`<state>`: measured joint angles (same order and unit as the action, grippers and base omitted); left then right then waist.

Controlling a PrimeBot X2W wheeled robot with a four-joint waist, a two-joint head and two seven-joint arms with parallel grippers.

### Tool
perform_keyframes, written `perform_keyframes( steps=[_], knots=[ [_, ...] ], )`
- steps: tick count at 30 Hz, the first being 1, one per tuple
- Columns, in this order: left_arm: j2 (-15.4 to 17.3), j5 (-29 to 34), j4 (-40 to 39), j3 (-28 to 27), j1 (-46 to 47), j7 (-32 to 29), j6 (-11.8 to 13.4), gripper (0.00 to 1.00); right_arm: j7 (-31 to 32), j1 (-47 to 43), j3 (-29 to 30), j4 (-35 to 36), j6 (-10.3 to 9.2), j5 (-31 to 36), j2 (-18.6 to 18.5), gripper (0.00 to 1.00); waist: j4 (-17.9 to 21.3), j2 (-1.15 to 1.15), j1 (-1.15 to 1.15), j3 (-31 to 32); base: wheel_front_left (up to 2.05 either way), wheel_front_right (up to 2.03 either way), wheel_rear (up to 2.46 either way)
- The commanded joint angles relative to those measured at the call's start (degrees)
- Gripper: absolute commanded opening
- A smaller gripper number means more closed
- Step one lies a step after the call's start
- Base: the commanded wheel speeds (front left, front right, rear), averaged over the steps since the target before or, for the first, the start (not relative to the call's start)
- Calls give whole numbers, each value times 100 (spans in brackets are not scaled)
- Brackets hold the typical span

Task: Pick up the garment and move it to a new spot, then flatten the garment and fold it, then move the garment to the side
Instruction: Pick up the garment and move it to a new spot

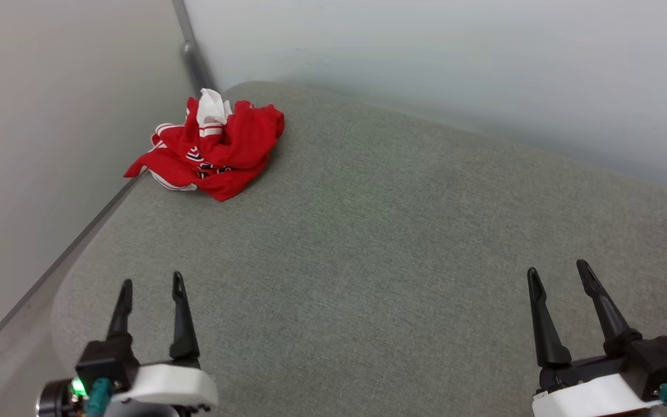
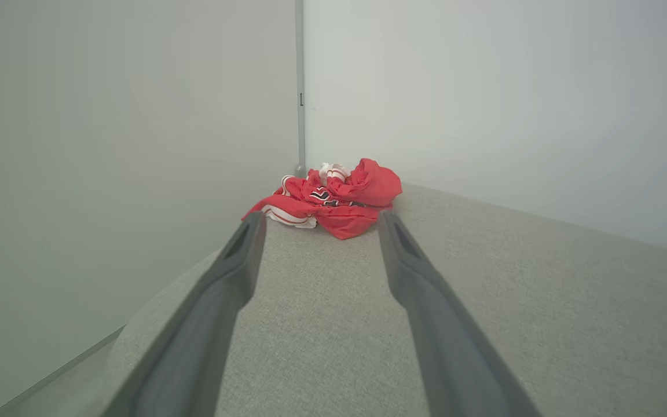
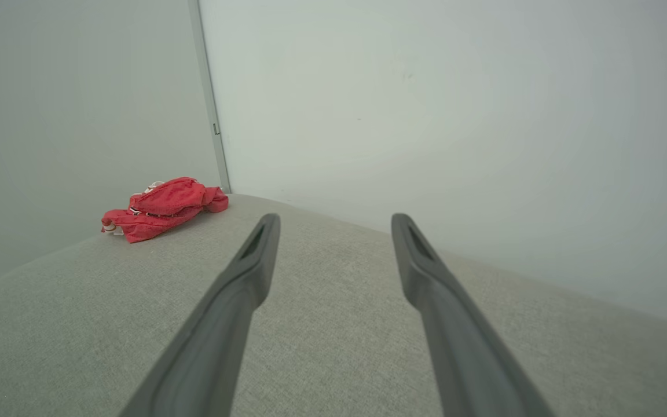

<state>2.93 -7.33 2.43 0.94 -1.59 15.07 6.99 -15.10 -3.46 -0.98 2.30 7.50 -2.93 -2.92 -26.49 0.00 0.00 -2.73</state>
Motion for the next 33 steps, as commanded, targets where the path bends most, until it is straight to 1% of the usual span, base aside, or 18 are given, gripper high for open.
perform_keyframes(
  steps=[1, 4, 8, 12, 15, 17, 19, 24, 25, 27, 31, 33],
  knots=[
    [-3, -18, -9, -103, 181, 16, -59, 100, -10, 32, 3, 45, -2, 58, 8, 100, 57, 0, 0, -49, 0, 0, 0],
    [12, -53, -28, -430, 499, 16, -235, 100, -10, 94, 17, 79, -2, 122, 8, 100, 149, 0, 0, -181, 0, 0, 0],
    [245, -103, -7, -942, 1159, 16, -491, 100, -10, 219, 47, 159, -2, 314, 8, 100, 319, 0, 0, -497, 0, 0, 0],
    [553, -232, 132, -1465, 1969, 16, -724, 100, -10, 426, 114, 288, -2, 538, 8, 100, 513, 0, 0, -958, 0, 0, 0],
    [903, -268, 292, -1769, 2568, 16, -903, 100, -10, 559, 203, 405, -2, 736, 8, 100, 638, 0, 0, -1306, 0, 0, 0],
    [1068, -419, 488, -1937, 2993, 16, -1004, 100, -11, 631, 289, 485, -2, 836, 8, 100, 700, 0, 0, -1513, 0, 0, 0],
    [1440, -552, 876, -2143, 3419, 16, -1150, 100, -10, 728, 336, 572, -2, 931, 8, 100, 786, 0, 0, -1752, 0, 0, 0],
    [2149, -835, 1803, -2145, 4396, -73, -1350, 100, -10, 908, 486, 809, -2, 1137, 7, 100, 946, 0, 0, -2262, 0, 0, 0],
    [2149, -835, 1803, -2145, 4396, -73, -1350, 100, -10, 908, 486, 809, -2, 1137, 7, 100, 946, 0, 0, -2262, 0, 0, 0],
    [2414, -971, 2150, -2069, 4720, -224, -1391, 100, -11, 986, 511, 899, -2, 1168, -14, 100, 1001, 0, 0, -2441, 0, 0, 0],
    [2796, -1363, 2800, -1773, 5308, -817, -1437, 100, -11, 1057, 568, 1055, -2, 1221, -103, 100, 1086, 0, 0, -2746, 0, 0, 0],
    [2930, -1695, 3050, -1424, 5501, -1319, -1435, 100, -10, 1086, 579, 1116, -2, 1245, -152, 100, 1137, 0, 0, -2874, 0, 0, 0]
  ],
)
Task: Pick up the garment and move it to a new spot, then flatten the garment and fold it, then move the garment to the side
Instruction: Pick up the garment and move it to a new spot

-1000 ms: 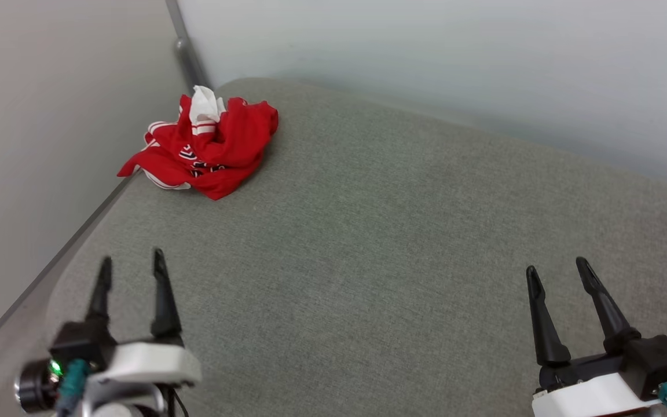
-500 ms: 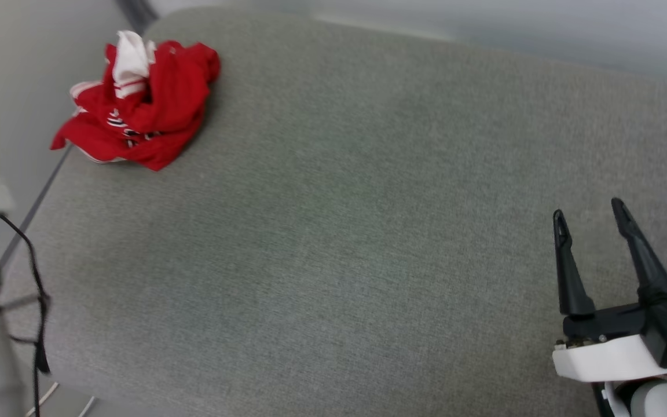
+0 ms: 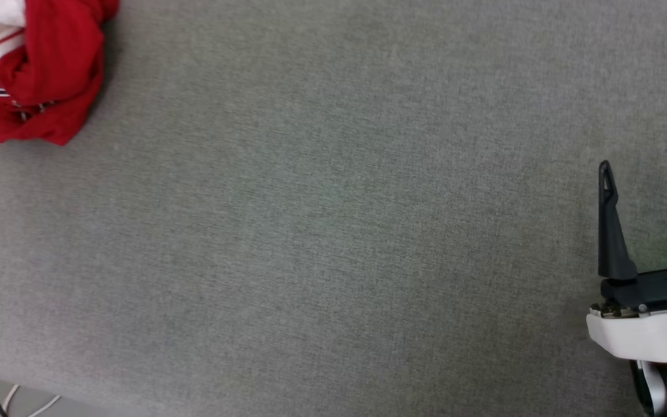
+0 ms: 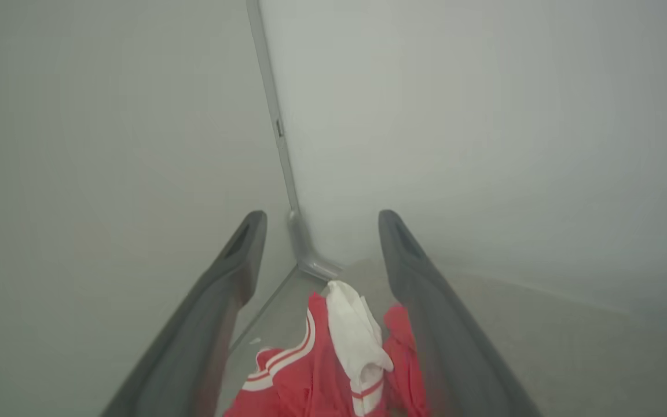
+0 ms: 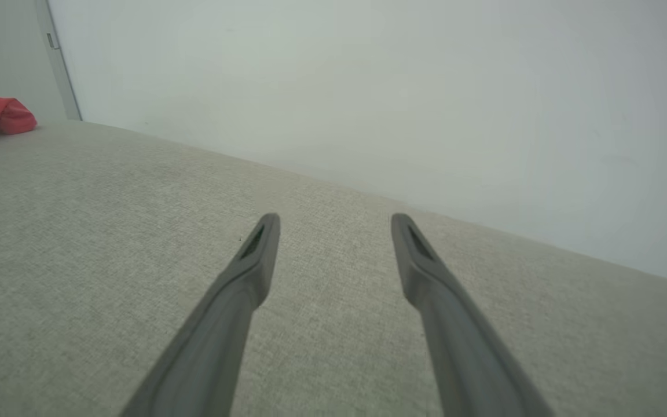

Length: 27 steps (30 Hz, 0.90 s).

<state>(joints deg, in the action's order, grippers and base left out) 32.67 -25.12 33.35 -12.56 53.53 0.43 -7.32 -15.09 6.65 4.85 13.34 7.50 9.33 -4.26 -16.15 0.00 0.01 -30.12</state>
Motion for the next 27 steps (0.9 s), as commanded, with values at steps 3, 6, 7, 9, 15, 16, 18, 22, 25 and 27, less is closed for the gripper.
perform_keyframes(
  steps=[3, 6, 7, 9, 15, 16, 18, 22, 25, 27],
  knots=[
    [347, -688, 277, 584, 294, -1026, -3, 100, -12, 134, 36, 149, -2, 43, -102, 100, 192, 0, -1, -396, 0, 0, 0],
    [529, -1270, 421, 1023, 417, -1858, -4, 100, -11, 179, 60, 229, -2, 73, -153, 100, 274, 0, -1, -569, 0, 0, 0],
    [595, -1450, 457, 1139, 444, -2131, -5, 100, -12, 182, 67, 256, -2, 75, -169, 100, 297, 0, -1, -622, 0, 0, 0],
    [737, -1746, 520, 1364, 490, -2632, -4, 100, -12, 185, 81, 286, -2, 91, -195, 100, 344, 0, -1, -725, 0, 0, 0],
    [873, -2382, 792, 1896, 526, -3792, -5, 100, -11, 216, 106, 355, -2, 136, -250, 100, 454, 0, -1, -1042, 0, 0, 0],
    [857, -2461, 865, 1959, 514, -3930, -5, 100, -9, 221, 123, 346, -3, 141, -256, 100, 469, 0, -1, -1084, 0, 0, 0],
    [801, -2550, 1027, 2105, 439, -4173, -5, 100, -5, 227, 128, 337, -3, 144, -269, 100, 497, 0, -1, -1146, 0, 0, 0],
    [595, -2635, 1402, 2365, 279, -4439, -5, 100, -4, 231, 134, 324, -3, 143, -282, 100, 536, 0, -1, -1218, 0, 0, 0],
    [522, -2694, 1536, 2565, 240, -4344, -5, 0, -3, 232, 121, 293, -3, 162, -271, 100, 547, 0, -1, -1150, 0, 0, 0],
    [656, -2685, 1492, 2611, 292, -4202, -5, 0, -3, 207, 112, 282, -3, 159, -250, 100, 531, 0, -1, -1062, 0, 0, 0]
  ],
)
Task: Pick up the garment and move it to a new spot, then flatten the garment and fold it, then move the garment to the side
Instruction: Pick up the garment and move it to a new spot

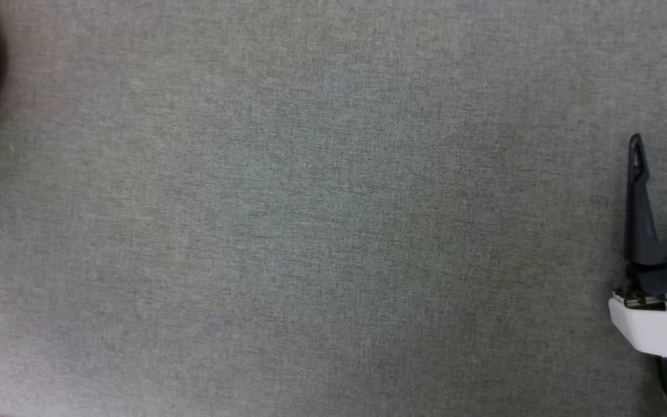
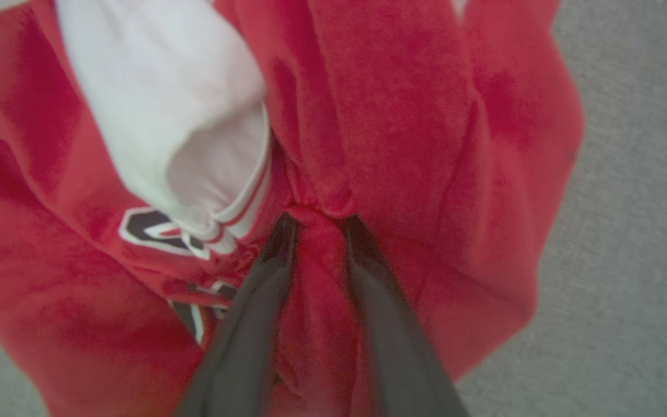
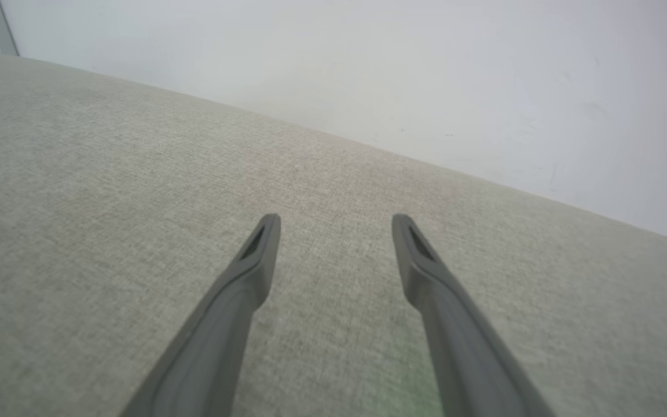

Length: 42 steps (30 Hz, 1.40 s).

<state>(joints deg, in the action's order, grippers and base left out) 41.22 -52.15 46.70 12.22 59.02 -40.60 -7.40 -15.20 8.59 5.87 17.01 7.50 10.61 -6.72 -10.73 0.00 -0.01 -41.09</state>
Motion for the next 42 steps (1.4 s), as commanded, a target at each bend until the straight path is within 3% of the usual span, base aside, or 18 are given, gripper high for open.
perform_keyframes(
  steps=[1, 13, 20, 29, 42],
  knots=[
    [-134, 6, 104, 148, -220, -5, 3, 0, 7, 2, -4, -95, -2, 24, 5, 100, -21, 0, 1, 97, 0, 0, 0],
    [581, 274, -960, 877, 314, 890, 2, 0, 0, -130, -241, -430, -2, -174, 217, 100, -85, 0, 1, 1290, 0, 0, 0],
    [665, 444, -1842, 1430, 716, 873, 2, 0, 0, -254, -306, -614, -2, -287, 338, 100, -35, 0, 1, 1941, 0, 0, 0],
    [303, 580, -2793, 2248, 1307, 613, 2, 0, 0, -326, -377, -742, -2, -496, 390, 100, 331, 0, 1, 2454, 0, 0, 0],
    [-695, 451, -3503, 3721, 1592, 601, 2, 0, 0, -401, -390, -818, -2, -879, 393, 100, 1263, 0, 1, 2729, 0, 0, 0]
  ],
)
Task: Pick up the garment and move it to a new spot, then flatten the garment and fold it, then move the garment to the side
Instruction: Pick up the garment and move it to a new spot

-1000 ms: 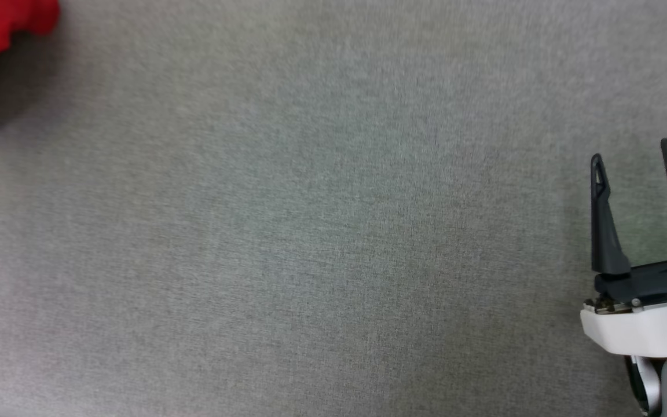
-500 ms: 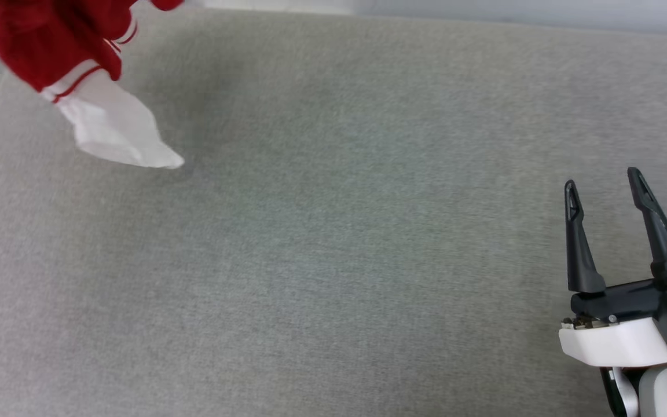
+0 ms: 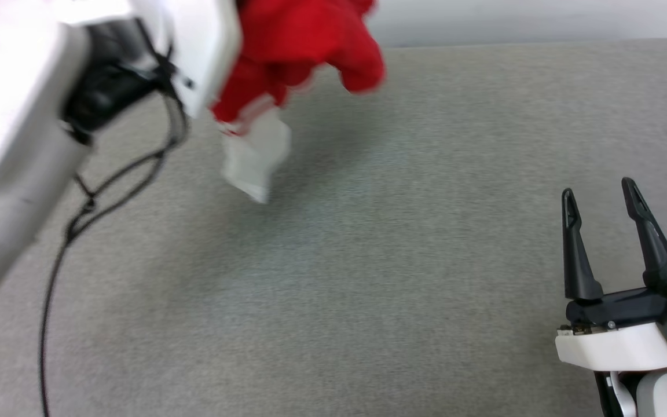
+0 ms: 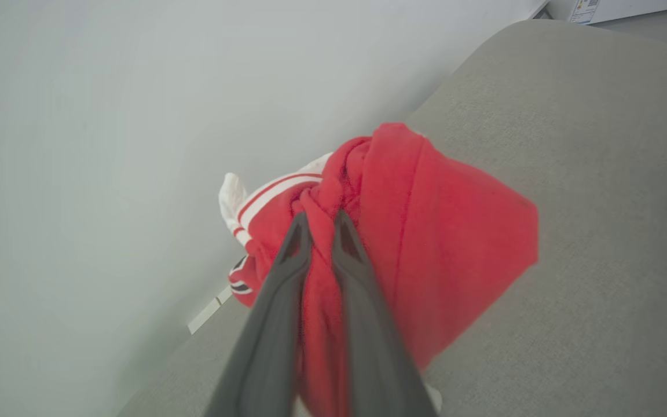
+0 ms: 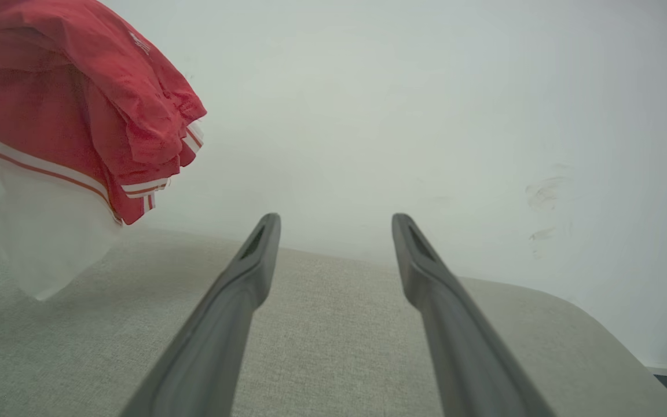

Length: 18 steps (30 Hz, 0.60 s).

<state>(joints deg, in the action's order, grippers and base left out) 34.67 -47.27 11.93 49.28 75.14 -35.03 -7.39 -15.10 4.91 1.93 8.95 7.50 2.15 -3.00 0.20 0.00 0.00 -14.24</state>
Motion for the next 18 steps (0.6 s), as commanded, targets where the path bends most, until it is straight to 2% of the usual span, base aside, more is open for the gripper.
perform_keyframes(
  steps=[1, 2, 7, 11, 12, 13, 14, 18],
  knots=[
    [-40, -36, -26, 15, -21, 44, 0, 0, -10, -33, 5, -12, -2, -33, 22, 100, 170, 0, 0, 44, 0, 0, 0],
    [-202, -63, -86, 247, -95, 78, 0, 0, -10, -41, 16, -7, -2, -75, 20, 100, 286, 0, 0, 25, 0, 0, 0],
    [-539, -105, -130, 898, -374, 258, 0, 0, -10, -12, 12, -7, -2, -141, 21, 100, 502, 0, 0, -100, 0, 0, 0],
    [-794, -194, 7, 1459, -719, 446, 0, 0, -10, 45, -9, -35, -2, -155, 20, 100, 596, 0, 0, -235, 0, 0, 0],
    [-794, -194, 7, 1459, -719, 446, 0, 0, -10, 45, -9, -35, -2, -155, 20, 100, 596, 0, 0, -235, 0, 0, 0],
    [-949, -257, 132, 1726, -926, 594, 0, 0, -10, 76, -23, -55, -2, -161, 21, 100, 627, 0, 0, -302, 0, 0, 0],
    [-949, -257, 132, 1726, -926, 594, 0, 0, -10, 76, -23, -55, -2, -161, 21, 100, 627, 0, 0, -302, 0, 0, 0],
    [-1278, -325, 406, 2173, -1350, 869, 0, 0, -10, 97, -21, -94, -2, -157, 21, 100, 657, 0, 0, -390, 0, 0, 0]
  ],
)
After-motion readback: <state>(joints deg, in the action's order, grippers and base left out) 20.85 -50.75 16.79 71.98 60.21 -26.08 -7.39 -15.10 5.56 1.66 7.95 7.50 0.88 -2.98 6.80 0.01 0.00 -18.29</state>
